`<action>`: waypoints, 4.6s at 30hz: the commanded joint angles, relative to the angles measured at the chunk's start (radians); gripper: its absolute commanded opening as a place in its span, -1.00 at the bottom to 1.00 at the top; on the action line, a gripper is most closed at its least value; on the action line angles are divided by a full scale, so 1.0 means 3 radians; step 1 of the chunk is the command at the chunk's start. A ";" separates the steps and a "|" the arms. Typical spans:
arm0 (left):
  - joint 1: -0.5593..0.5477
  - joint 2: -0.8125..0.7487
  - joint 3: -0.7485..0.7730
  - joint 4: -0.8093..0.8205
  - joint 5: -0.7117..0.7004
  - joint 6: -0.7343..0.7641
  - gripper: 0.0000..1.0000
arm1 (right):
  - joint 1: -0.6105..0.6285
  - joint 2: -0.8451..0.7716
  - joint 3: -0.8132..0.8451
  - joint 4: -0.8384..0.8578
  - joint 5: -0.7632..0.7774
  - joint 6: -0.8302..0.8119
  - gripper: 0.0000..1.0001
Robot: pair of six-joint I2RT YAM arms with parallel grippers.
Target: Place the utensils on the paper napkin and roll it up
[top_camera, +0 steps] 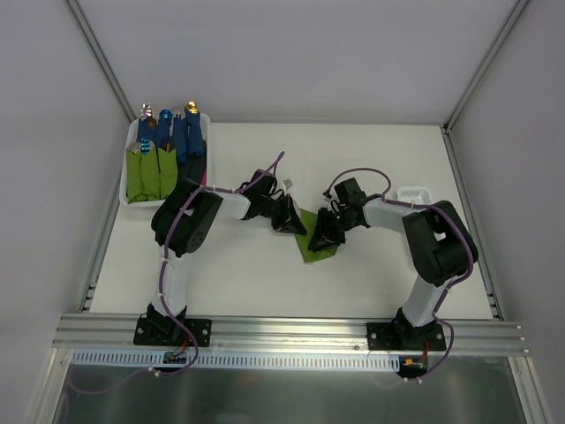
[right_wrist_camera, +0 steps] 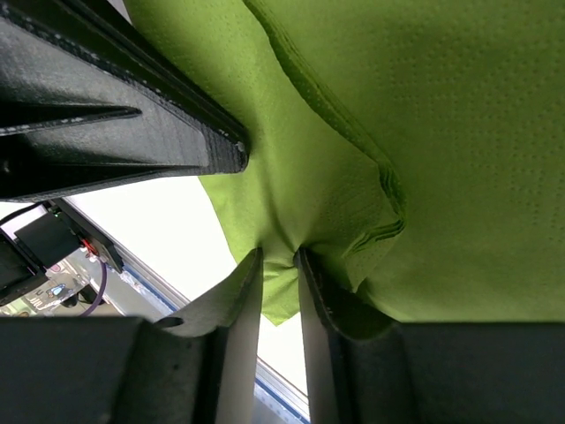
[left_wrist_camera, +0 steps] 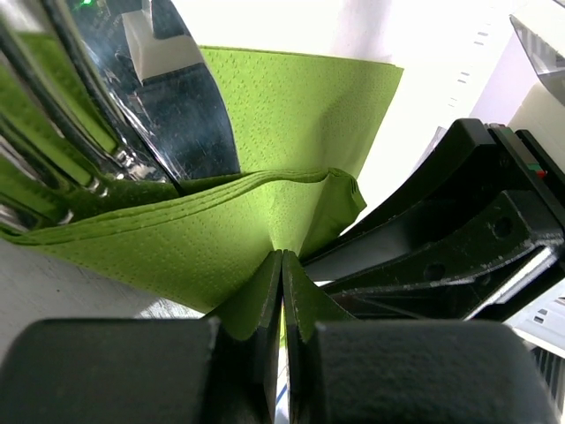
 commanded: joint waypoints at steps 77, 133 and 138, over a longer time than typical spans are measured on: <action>0.0095 0.0154 0.0131 -0.0122 -0.0128 0.0199 -1.00 | -0.0479 -0.0136 -0.0223 0.0429 0.0378 0.0234 -0.71; 0.0182 0.0164 0.0018 -0.0163 -0.0235 0.0225 -1.00 | 0.0027 -0.0376 0.0247 0.0377 0.0102 0.0643 -0.94; 0.0187 0.0159 0.0023 -0.0168 -0.0245 0.0230 -1.00 | 0.0073 -0.0376 0.0094 0.0581 0.0010 0.0812 -0.88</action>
